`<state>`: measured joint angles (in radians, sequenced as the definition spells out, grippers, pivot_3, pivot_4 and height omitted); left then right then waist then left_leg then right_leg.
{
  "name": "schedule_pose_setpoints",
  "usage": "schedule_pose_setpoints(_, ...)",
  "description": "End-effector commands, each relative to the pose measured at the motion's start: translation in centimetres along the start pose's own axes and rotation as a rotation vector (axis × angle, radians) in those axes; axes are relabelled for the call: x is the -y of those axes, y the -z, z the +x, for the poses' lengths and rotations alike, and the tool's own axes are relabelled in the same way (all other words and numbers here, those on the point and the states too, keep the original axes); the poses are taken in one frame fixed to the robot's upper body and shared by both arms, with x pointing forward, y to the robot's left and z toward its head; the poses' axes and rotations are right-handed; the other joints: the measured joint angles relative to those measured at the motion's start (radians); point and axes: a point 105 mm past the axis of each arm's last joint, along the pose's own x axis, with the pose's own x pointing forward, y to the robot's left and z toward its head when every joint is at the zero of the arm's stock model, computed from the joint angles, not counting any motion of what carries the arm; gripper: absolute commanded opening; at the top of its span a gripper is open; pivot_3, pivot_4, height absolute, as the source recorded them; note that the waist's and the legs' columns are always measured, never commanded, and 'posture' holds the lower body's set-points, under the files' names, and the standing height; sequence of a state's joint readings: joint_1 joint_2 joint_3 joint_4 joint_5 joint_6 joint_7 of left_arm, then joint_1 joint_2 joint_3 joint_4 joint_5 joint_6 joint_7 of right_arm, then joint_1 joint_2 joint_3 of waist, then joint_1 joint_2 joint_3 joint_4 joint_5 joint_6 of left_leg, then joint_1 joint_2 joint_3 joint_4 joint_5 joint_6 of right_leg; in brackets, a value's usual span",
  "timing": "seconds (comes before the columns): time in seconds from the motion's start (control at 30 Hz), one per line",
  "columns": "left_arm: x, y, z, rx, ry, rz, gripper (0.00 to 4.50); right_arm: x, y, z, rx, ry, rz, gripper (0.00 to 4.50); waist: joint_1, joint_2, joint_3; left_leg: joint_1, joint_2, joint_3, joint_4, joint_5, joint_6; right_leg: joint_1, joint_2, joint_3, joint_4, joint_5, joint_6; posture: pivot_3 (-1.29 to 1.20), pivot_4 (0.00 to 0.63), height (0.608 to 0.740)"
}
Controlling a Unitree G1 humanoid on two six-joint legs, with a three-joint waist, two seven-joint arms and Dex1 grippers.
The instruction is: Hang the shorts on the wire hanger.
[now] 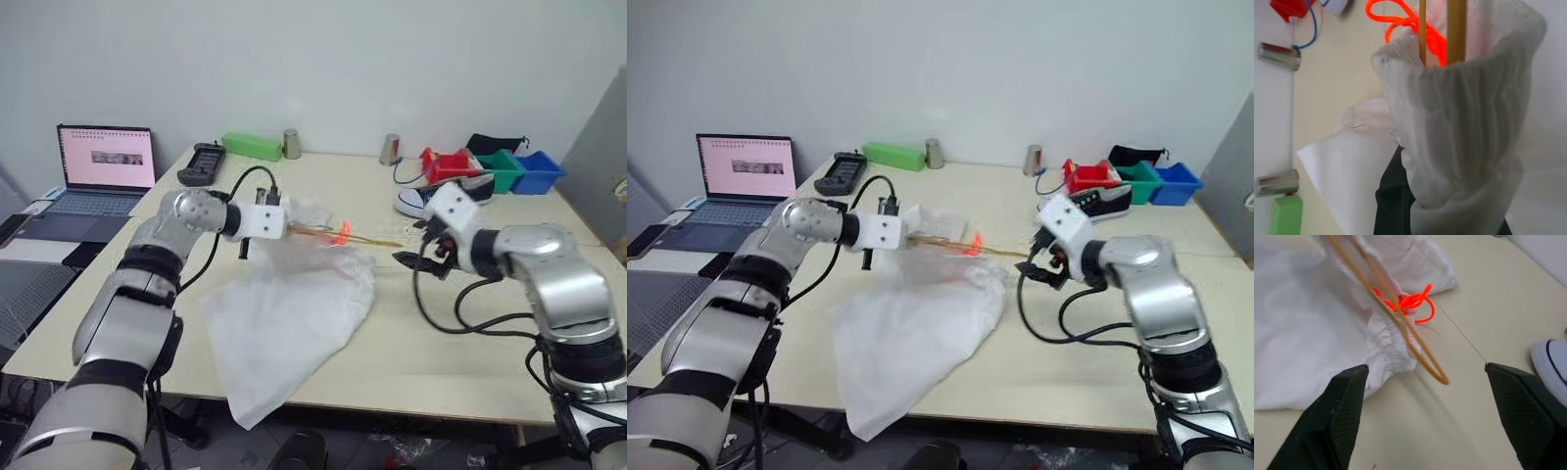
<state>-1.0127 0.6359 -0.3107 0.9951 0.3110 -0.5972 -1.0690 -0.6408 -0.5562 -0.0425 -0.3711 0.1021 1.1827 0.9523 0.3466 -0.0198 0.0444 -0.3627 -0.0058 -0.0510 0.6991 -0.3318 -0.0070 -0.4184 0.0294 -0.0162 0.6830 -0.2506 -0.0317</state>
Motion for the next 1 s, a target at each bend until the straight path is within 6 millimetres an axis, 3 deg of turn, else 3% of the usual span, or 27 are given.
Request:
schedule_pose_setpoints(0.03, -1.9, -1.4, -1.5, 0.064, -0.089, -0.020, 0.00, 0.6, -0.1, 0.1, 0.053, -0.022, 0.151, 4.47, -0.001, 0.000, 0.000, 0.000, 0.000, 0.000, 0.000, 0.000, 0.000, 0.000, 0.000, 0.000, 0.000, 0.000, 0.000, 0.38, 0.000, 0.740)
schedule_pose_setpoints(0.13, -1.4, -1.4, -2.8, 0.103, -0.094, -0.139, 0.00, -0.6, 2.6, 2.1, 0.006, -0.105, 0.301, 4.47, -0.010, -0.002, -0.003, 0.001, 0.000, 0.000, 0.000, 0.000, 0.000, 0.000, 0.001, 0.000, 0.001, 0.000, -0.001, 0.39, 0.000, 0.740)
schedule_pose_setpoints(0.37, 0.1, -0.6, -5.9, 0.100, -0.080, -0.341, 0.00, -2.7, 5.7, 7.5, -0.056, -0.188, 0.495, 4.47, -0.044, -0.002, -0.004, 0.003, 0.001, 0.001, 0.000, 0.000, 0.000, -0.001, 0.001, 0.004, 0.007, -0.001, -0.002, 0.43, 0.000, 0.740)
schedule_pose_setpoints(0.7, -0.4, -1.0, -7.0, 0.087, -0.114, -0.366, 0.00, -3.7, 4.5, 10.9, 0.003, -0.266, 0.645, 4.47, -0.044, -0.002, -0.004, 0.004, 0.000, 0.000, -0.001, 0.000, 0.001, -0.001, 0.002, 0.003, 0.009, -0.001, -0.003, 0.48, 0.000, 0.740)
schedule_pose_setpoints(0.93, -0.3, -1.0, -7.1, 0.075, -0.115, -0.355, 0.00, -4.9, 3.2, 11.2, 0.045, -0.336, 0.656, 4.47, -0.043, -0.002, -0.003, 0.004, 0.001, 0.000, -0.001, 0.000, 0.001, -0.002, 0.002, 0.004, 0.009, -0.001, -0.003, 0.49, 0.000, 0.740)
schedule_pose_setpoints(1.0, -0.2, -1.0, -7.2, 0.072, -0.116, -0.353, 0.00, -5.0, 3.0, 11.3, 0.060, -0.341, 0.668, 4.10, -0.041, -0.002, -0.003, 0.004, 0.001, 0.000, -0.001, 0.000, 0.001, -0.002, 0.002, 0.004, 0.009, -0.001, -0.003, 0.49, 0.000, 0.740)
